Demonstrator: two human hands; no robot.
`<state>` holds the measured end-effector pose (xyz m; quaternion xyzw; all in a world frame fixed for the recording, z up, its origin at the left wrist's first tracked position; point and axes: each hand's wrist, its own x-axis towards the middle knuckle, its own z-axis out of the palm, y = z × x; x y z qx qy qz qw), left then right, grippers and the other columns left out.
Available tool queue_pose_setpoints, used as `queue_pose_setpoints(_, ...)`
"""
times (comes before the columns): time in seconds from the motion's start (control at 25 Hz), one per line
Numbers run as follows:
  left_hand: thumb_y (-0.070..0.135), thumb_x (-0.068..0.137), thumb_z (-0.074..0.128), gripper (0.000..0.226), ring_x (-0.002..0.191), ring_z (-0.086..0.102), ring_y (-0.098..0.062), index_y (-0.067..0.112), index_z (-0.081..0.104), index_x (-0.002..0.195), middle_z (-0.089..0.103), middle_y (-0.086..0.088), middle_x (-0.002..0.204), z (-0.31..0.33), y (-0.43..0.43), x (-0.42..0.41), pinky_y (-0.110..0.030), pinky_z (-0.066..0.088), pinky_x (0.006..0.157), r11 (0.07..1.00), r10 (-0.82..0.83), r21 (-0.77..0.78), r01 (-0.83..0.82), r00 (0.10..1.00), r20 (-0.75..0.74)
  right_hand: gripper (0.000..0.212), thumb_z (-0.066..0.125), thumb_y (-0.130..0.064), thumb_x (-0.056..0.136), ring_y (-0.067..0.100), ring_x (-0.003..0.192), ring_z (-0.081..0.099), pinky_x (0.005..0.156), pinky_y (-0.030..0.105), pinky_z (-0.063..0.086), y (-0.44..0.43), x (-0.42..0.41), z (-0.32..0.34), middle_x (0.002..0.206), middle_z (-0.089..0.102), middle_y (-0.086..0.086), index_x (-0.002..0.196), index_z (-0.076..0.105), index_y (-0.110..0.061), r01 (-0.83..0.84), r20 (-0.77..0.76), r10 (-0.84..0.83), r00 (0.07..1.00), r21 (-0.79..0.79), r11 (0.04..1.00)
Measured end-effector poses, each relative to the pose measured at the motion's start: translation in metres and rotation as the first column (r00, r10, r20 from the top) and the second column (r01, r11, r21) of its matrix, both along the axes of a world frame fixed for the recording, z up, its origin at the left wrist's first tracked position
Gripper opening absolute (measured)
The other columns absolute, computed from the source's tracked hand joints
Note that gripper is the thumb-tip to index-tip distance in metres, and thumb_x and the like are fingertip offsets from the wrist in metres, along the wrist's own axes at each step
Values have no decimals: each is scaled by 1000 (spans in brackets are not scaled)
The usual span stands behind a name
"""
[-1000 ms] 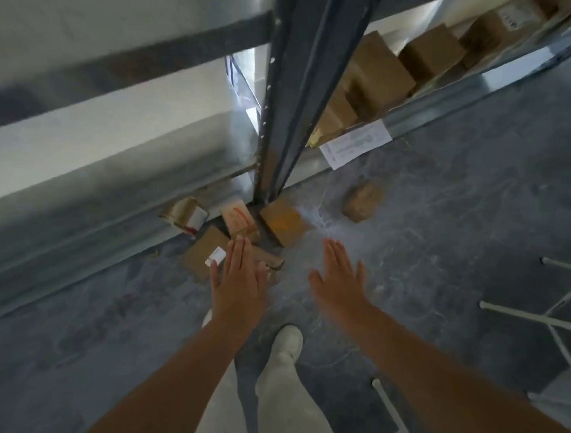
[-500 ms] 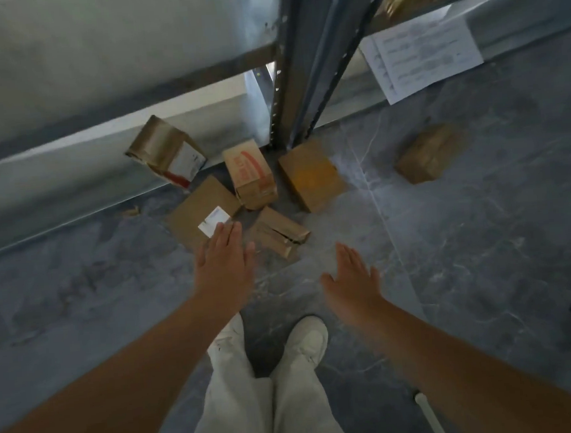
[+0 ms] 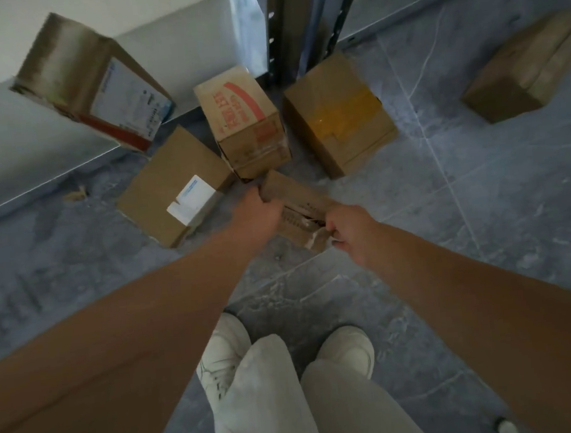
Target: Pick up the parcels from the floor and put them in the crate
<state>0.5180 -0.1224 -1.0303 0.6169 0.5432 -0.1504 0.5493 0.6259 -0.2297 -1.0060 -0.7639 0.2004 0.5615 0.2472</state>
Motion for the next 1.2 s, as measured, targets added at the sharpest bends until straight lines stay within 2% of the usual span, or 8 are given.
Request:
queue_pose_setpoints(0.2,28,96,45,14,67,47,-10,20,55,90,51,1,76,46,-21,-24,-27,31,54,996,12,-90,-17,999,-53,24,40,15,91,34,115,55,103,47,47,-17,-3,49,134,50,26,109,50,3,158,-30,-159,987,-34,987)
queue_pose_setpoints(0.36,30,97,49,14,72,53,-8,27,60,90,58,4,83,156,-22,-42,-20,38,60,988,103,-114,-105,994,-17,36,37,16,89,34,109,56,105,50,44,-29,-15,162,122,47,24,118,53,4,262,-68,-263,962,-24,965)
queue_pose_setpoints(0.52,30,96,48,23,78,56,-14,30,59,77,59,6,80,295,5,-29,-26,43,70,974,206,-107,-201,978,39,25,36,15,90,23,64,42,105,53,44,-10,-2,298,81,43,12,81,48,-5,249,-60,-247,967,31,968)
queue_pose_setpoints(0.68,35,94,49,23,74,55,-13,26,59,75,58,6,77,450,40,-12,-26,45,67,941,338,-56,-334,921,195,17,47,-8,98,26,92,60,80,39,55,14,19,447,99,61,11,113,55,-9,272,14,-293,956,338,901)
queue_pose_setpoints(0.76,34,93,49,17,79,57,-11,27,61,84,61,7,85,511,49,-16,-22,48,69,921,379,-32,-388,877,295,19,46,-19,101,24,93,65,67,32,55,20,22,501,99,66,6,115,58,-13,267,27,-314,949,460,847)
queue_pose_setpoints(0.88,38,89,52,19,100,60,-17,27,65,95,66,2,102,600,43,-40,-30,51,82,892,387,80,-444,844,372,22,44,-30,102,24,89,71,61,33,58,17,11,576,106,70,10,106,62,-18,167,42,-226,973,545,821)
queue_pose_setpoints(1.04,39,96,51,26,82,61,-20,22,68,87,65,-8,90,686,0,-88,-26,51,53,684,626,104,-722,654,426,23,43,-37,103,24,90,71,65,34,60,2,-23,655,109,68,10,114,54,-20,-81,101,21,995,632,770)
queue_pose_setpoints(1.2,38,96,54,24,89,60,-23,23,67,82,65,-3,88,744,-34,-149,-46,53,84,528,681,105,-843,494,541,18,45,-30,104,24,93,70,68,34,62,13,-62,720,111,66,9,111,52,-15,-340,240,241,940,691,639)
